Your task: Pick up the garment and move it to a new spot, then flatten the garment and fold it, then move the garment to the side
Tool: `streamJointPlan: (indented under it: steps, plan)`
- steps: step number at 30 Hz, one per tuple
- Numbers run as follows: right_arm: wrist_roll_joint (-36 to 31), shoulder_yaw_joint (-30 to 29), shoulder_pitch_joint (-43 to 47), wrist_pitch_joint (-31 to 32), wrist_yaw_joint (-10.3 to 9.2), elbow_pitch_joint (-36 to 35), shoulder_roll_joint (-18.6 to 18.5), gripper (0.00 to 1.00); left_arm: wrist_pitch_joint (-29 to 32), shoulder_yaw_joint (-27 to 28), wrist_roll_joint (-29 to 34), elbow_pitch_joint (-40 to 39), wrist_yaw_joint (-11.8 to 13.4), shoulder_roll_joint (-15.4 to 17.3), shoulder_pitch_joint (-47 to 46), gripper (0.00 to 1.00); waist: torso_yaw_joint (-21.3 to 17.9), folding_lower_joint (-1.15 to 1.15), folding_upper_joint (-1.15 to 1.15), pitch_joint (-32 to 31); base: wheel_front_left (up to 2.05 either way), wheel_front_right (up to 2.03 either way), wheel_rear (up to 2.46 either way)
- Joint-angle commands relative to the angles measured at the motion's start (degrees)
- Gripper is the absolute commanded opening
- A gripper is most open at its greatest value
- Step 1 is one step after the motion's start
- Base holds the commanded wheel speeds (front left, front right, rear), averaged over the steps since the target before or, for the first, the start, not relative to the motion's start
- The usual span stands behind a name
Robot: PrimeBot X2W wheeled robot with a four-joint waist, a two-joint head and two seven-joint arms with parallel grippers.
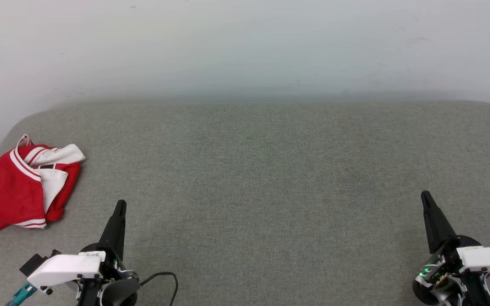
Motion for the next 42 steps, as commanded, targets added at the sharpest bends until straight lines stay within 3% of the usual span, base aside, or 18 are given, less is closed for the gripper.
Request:
streamJointPlan:
  steps: [1,33,34,42]
  plan:
    - [0.23,0.01,-0.62,0.02,-0.02,0.04,0.19,0.00,0.11,0.12,0.05,-0.04,-0.22,-0.13,-0.27,0.00,0.00,0.00,0.00,0.00,0.00,0.00,0.00]
    - [0.23,0.01,-0.62,0.02,-0.02,0.04,0.19,0.00,0.11,0.13,0.04,-0.05,-0.22,-0.13,-0.27,0.00,0.00,0.00,0.00,0.00,0.00,0.00,0.00]
    - [-0.01,0.00,0.01,-0.01,0.00,0.00,0.00,1.00,-0.02,-0.03,0.01,0.02,0.00,0.00,0.00,1.00,0.00,0.00,0.00,0.00,0.00,0.00,0.00]
    - [-0.81,0.51,2.10,-0.96,-0.01,1.38,0.02,1.00,-1.05,-0.68,0.59,1.47,0.06,-0.13,1.94,1.00,-0.01,0.00,0.00,0.03,0.00,0.00,0.00]
